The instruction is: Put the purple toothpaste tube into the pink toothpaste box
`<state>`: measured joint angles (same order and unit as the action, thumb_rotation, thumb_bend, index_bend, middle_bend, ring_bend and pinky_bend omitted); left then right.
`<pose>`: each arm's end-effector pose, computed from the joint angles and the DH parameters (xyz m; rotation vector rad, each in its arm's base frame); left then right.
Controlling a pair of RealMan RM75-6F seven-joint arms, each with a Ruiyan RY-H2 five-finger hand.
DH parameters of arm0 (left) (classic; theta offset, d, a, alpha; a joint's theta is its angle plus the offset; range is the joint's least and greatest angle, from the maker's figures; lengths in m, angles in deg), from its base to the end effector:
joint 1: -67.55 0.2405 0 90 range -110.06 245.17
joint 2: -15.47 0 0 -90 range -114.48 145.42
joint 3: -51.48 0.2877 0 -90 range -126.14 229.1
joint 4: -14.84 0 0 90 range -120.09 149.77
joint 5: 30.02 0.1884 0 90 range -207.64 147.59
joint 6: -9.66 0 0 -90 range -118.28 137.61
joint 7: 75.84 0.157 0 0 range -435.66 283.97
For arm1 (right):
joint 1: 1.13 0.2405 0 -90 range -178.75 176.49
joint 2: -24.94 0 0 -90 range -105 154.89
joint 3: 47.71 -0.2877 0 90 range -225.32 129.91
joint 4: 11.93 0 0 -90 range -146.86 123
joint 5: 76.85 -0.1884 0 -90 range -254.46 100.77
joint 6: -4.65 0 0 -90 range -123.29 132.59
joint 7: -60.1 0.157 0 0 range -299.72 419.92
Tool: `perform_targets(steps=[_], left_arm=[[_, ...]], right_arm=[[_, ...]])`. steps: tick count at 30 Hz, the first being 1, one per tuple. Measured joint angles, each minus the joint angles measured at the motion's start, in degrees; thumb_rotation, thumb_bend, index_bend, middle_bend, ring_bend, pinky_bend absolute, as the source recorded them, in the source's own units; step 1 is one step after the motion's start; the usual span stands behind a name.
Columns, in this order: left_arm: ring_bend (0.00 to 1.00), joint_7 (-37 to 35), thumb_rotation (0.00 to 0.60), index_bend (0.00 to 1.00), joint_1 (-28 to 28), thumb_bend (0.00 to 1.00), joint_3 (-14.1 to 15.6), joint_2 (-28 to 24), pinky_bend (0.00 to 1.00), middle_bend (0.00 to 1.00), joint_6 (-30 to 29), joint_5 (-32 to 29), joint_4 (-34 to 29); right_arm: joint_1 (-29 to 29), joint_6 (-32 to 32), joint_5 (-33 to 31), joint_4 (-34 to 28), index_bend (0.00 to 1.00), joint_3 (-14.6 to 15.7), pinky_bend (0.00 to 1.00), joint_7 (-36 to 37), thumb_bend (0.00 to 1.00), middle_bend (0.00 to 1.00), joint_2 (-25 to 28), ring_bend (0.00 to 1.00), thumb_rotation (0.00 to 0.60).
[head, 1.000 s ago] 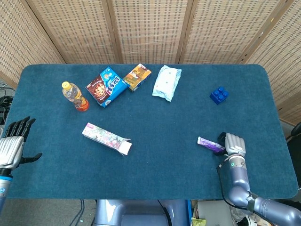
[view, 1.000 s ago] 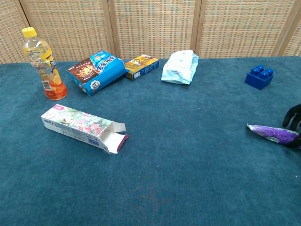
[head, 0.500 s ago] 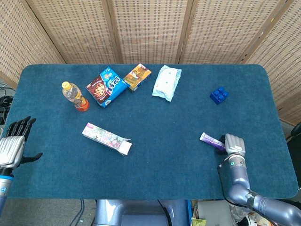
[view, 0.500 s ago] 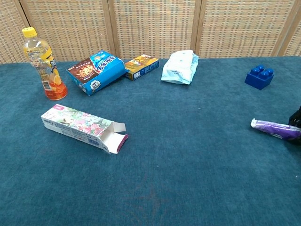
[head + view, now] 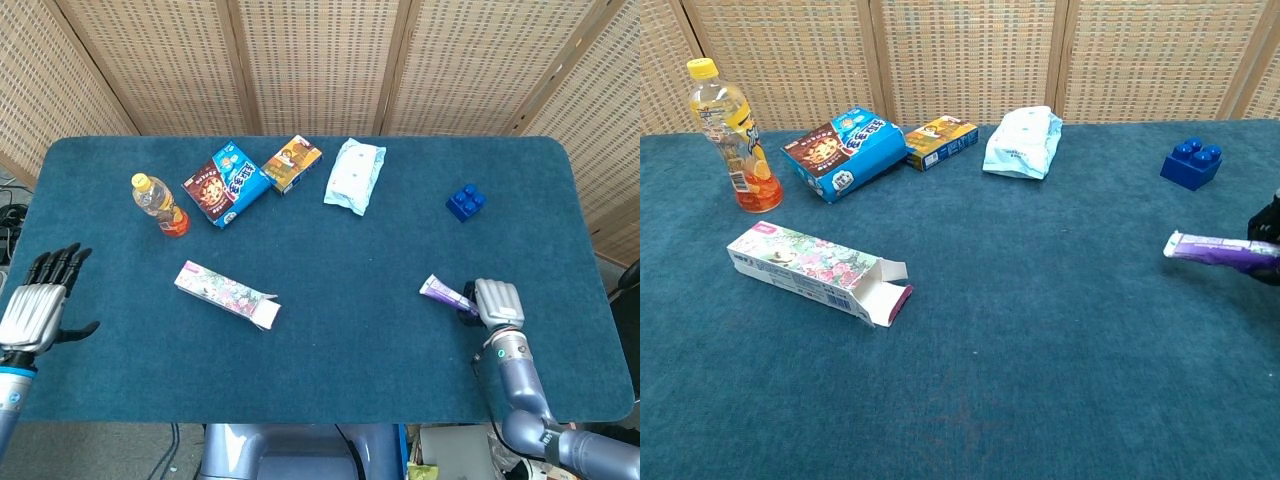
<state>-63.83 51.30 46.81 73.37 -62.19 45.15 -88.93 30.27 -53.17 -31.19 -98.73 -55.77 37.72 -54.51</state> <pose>-0.2884 0.2541 0.1907 -1.5354 -0.9194 -0.7698 -0.3026 -0.3387 0.0667 1.4863 -1.1926 0.5870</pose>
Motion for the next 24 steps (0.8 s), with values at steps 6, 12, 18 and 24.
perform_targets(steps=[6, 12, 18, 24], left_arm=[[0.00, -1.7, 0.600, 0.00, -4.2, 0.20, 0.3, -1.0, 0.00, 0.00, 5.1, 6.1, 2.9], [0.00, -9.1, 0.600, 0.00, -9.3, 0.20, 1.1, -0.5, 0.00, 0.00, 10.4, 13.3, 9.0], [0.00, -18.2, 0.600, 0.00, -15.6, 0.20, 3.6, 3.9, 0.00, 0.00, 12.5, 24.7, 22.8], [0.00, -22.4, 0.600, 0.00, -22.1, 0.20, 5.9, 12.3, 0.00, 0.00, 13.1, 32.2, 37.1]], right_arm=[[-0.8, 1.2, 10.2, -3.2, 0.64, 1.6, 0.39, 4.3, 0.58, 0.64, 5.8, 0.49, 0.600], [-1.3, 0.9, 17.3, -7.0, 0.64, 3.1, 0.39, 5.4, 0.58, 0.64, 11.3, 0.49, 0.600], [-1.7, -1.1, 20.9, -10.8, 0.64, 4.4, 0.39, 2.0, 0.59, 0.64, 14.7, 0.49, 0.600], [-1.9, -2.2, 21.0, -12.8, 0.64, 4.4, 0.39, -0.2, 0.59, 0.64, 15.7, 0.49, 0.600]])
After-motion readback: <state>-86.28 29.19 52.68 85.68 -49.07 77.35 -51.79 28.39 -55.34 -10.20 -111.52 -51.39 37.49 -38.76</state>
